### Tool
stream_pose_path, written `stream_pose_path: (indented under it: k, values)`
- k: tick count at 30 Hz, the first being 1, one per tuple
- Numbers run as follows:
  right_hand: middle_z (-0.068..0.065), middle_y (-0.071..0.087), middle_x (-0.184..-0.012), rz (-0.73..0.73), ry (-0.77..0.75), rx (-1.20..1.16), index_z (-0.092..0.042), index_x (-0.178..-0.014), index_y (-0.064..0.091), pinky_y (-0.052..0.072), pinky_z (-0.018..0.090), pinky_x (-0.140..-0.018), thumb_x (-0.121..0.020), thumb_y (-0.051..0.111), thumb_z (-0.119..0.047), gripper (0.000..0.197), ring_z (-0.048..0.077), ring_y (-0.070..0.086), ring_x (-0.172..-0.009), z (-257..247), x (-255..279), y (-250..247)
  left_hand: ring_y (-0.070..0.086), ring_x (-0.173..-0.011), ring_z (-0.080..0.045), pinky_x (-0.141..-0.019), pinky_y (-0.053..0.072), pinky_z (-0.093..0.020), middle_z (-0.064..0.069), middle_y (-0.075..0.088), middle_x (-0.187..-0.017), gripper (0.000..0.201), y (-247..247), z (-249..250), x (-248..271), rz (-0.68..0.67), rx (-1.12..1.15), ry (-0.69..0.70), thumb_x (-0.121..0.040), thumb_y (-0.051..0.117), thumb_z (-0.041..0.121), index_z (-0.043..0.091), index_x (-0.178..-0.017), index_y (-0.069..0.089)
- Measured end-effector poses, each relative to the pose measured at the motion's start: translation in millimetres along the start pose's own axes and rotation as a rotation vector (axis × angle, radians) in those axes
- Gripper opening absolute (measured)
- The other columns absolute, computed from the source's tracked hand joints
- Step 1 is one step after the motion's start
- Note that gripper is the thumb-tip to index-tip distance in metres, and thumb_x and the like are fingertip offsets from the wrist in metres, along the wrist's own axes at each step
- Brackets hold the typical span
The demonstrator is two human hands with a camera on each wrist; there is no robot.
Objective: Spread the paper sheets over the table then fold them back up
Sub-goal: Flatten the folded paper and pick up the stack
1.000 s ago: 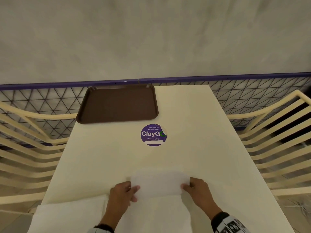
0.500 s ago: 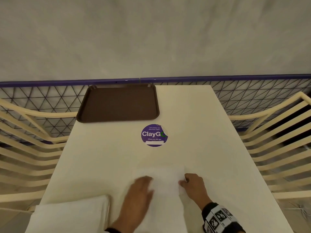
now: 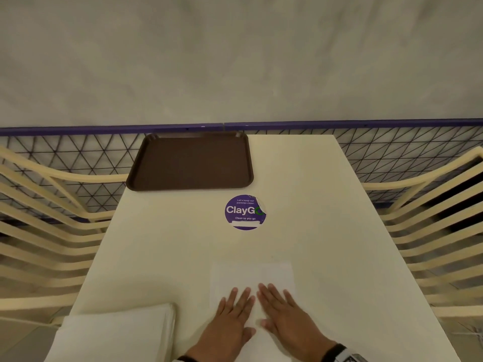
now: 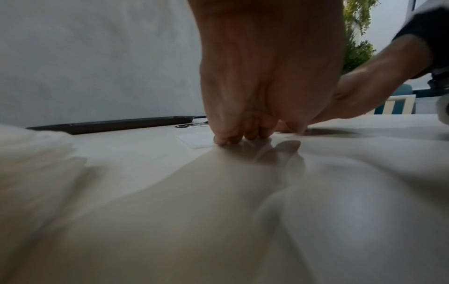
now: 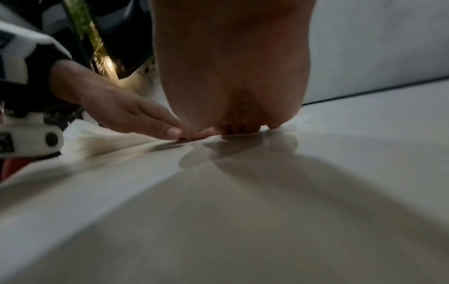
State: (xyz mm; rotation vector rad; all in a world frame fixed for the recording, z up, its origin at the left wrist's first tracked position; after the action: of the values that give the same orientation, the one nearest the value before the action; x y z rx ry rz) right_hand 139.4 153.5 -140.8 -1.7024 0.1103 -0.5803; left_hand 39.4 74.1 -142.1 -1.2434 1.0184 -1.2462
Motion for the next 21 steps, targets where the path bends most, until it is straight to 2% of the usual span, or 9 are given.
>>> stream_pose_path:
  k: [3,6,8,9,11,12,14,17,21]
  values:
    - [-0.003,-0.01,-0.157,-0.003,0.005,-0.029,-0.021,-0.148,-0.002,0.004,0.029,-0.11,-0.098,0.011,-0.051,0.059,0.011,-0.007,-0.144,31,14,-3,-0.01,-0.145,-0.023,-0.115,-0.005,-0.031,-0.007,-0.009,-0.158,0.071,2,-17,8,0.033,0.007,-0.058,-0.093,0.006,0.054,0.009,-0.149,-0.003]
    - [-0.006,-0.011,-0.157,-0.006,0.075,-0.037,-0.024,-0.148,-0.002,0.002,0.028,-0.111,-0.098,0.013,-0.05,0.058,0.009,-0.008,-0.144,48,21,-5,0.022,-0.142,-0.013,-0.099,0.042,-0.027,-0.005,-0.003,-0.158,0.076,-18,-39,12,0.138,0.114,-0.189,-0.086,0.029,0.054,0.007,-0.146,0.025]
    - [-0.008,-0.01,-0.157,-0.002,0.118,-0.021,-0.025,-0.148,-0.003,-0.002,0.027,-0.112,-0.098,0.011,-0.05,0.057,0.008,-0.008,-0.144,51,23,-5,0.059,-0.115,-0.012,-0.08,0.054,-0.029,-0.006,0.035,-0.149,0.062,-43,-52,8,0.073,0.126,-0.268,-0.081,0.042,0.044,-0.002,-0.119,0.06]
    - [-0.009,-0.009,-0.157,0.005,0.118,-0.012,-0.026,-0.148,-0.003,-0.003,0.027,-0.112,-0.098,0.011,-0.048,0.056,0.007,-0.007,-0.144,49,23,-6,0.068,-0.095,-0.012,-0.073,0.055,-0.025,-0.007,0.062,-0.125,0.053,-59,-56,2,0.086,0.106,-0.279,-0.081,0.043,0.042,0.0,-0.099,0.07]
    - [-0.013,0.008,-0.156,-0.007,0.088,-0.055,-0.032,-0.148,0.004,0.003,0.024,-0.113,-0.096,0.02,-0.043,0.055,0.001,0.009,-0.142,44,21,-13,0.068,-0.072,-0.016,-0.063,0.053,-0.023,-0.002,0.07,-0.087,0.034,-77,-65,-13,0.071,0.062,-0.315,-0.072,0.068,0.043,0.011,-0.082,0.073]
    - [-0.016,0.025,-0.152,-0.029,0.078,-0.1,-0.038,-0.144,0.018,0.015,0.021,-0.11,-0.089,0.03,-0.043,0.057,-0.002,0.028,-0.135,41,20,-16,0.068,-0.074,-0.017,-0.063,0.053,-0.024,-0.002,0.069,-0.09,0.044,-84,-69,-23,0.058,0.082,-0.335,-0.059,0.082,0.044,0.013,-0.088,0.072]
    - [-0.021,0.054,-0.128,0.004,0.1,-0.166,-0.041,-0.118,0.049,0.043,0.014,-0.089,-0.073,0.041,-0.04,0.046,-0.003,0.059,-0.108,41,17,-29,0.058,-0.109,-0.023,-0.085,0.05,-0.032,-0.006,0.054,-0.13,0.078,-82,-72,-43,-0.025,0.228,-0.316,-0.06,0.084,0.039,0.011,-0.127,0.055]
    - [-0.017,0.06,-0.113,0.119,0.093,-0.176,-0.038,-0.097,0.064,0.046,0.016,-0.065,-0.071,0.056,-0.028,0.029,0.004,0.061,-0.095,37,11,-57,0.025,-0.133,-0.026,-0.105,0.032,-0.04,0.001,0.022,-0.15,0.092,-70,-70,-61,-0.222,0.272,-0.329,-0.076,0.072,0.035,0.019,-0.147,0.017]
    - [-0.002,0.039,-0.136,0.075,0.093,-0.165,-0.024,-0.132,0.043,0.036,0.034,-0.093,-0.089,0.051,-0.017,0.045,0.022,0.038,-0.126,30,-12,-71,0.03,-0.124,-0.028,-0.102,0.03,-0.041,-0.006,0.038,-0.134,0.076,-65,-74,-67,-0.359,0.193,-0.396,-0.074,0.073,0.035,0.014,-0.135,0.033]
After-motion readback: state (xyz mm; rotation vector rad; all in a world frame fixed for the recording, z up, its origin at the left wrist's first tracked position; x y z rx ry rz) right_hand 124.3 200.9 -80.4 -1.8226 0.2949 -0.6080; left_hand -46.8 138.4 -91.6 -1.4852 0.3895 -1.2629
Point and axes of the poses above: each hand's wrist, its own x-axis away from the middle knuckle, its own y-axis out of the palm, z = x × y, the point moved 8 cm from there along -x, towards the middle knuckle
